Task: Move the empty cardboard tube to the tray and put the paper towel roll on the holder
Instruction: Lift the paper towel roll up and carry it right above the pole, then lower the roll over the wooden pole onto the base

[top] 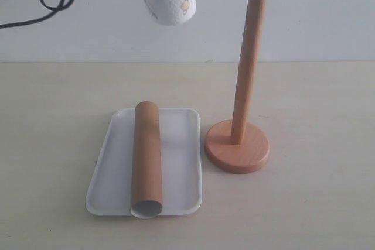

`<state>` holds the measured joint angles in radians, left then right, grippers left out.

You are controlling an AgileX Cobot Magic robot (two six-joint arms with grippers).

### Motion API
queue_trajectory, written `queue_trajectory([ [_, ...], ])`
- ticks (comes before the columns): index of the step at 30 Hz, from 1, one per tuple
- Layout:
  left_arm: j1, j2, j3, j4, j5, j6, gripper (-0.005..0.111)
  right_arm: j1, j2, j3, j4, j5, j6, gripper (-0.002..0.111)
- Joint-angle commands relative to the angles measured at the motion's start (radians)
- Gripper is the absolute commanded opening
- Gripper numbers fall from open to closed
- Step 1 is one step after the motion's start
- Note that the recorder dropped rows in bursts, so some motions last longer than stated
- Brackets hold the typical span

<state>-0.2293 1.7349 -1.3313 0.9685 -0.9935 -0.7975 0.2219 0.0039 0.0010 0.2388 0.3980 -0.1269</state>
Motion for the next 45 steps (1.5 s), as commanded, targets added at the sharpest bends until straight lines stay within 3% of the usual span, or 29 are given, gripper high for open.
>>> queue_trajectory([
  [1, -0.001, -0.146, 0.063, -0.004, -0.022, -0.052, 0.004, -0.004, -0.004, -0.001, -0.009, 0.001, -0.003, 0.0],
  [9, -0.016, -0.335, 0.102, 0.022, -0.036, -0.164, 0.004, -0.004, -0.004, -0.001, -0.009, 0.001, -0.003, 0.0],
  [15, -0.141, -0.385, 0.09, 0.009, -0.014, -0.131, 0.004, -0.004, -0.004, -0.001, -0.006, 0.001, -0.003, 0.0],
  [20, -0.244, -0.382, 0.067, -0.038, 0.246, -0.041, 0.004, -0.004, -0.004, -0.001, -0.006, 0.001, -0.003, 0.0],
  [22, -0.268, -0.371, 0.051, -0.038, 0.308, -0.039, 0.004, -0.004, -0.004, -0.001, -0.006, 0.001, -0.003, 0.0],
  [29, -0.319, -0.253, -0.039, -0.086, 0.281, -0.007, 0.004, -0.004, -0.004, -0.001, -0.006, 0.001, -0.003, 0.0],
  [38, -0.34, -0.077, -0.175, -0.097, 0.291, 0.01, 0.004, -0.004, -0.004, -0.001, -0.006, 0.001, -0.003, 0.0],
  [45, -0.342, 0.022, -0.182, -0.043, 0.291, -0.025, 0.004, -0.004, -0.004, -0.001, -0.006, 0.001, -0.003, 0.0],
])
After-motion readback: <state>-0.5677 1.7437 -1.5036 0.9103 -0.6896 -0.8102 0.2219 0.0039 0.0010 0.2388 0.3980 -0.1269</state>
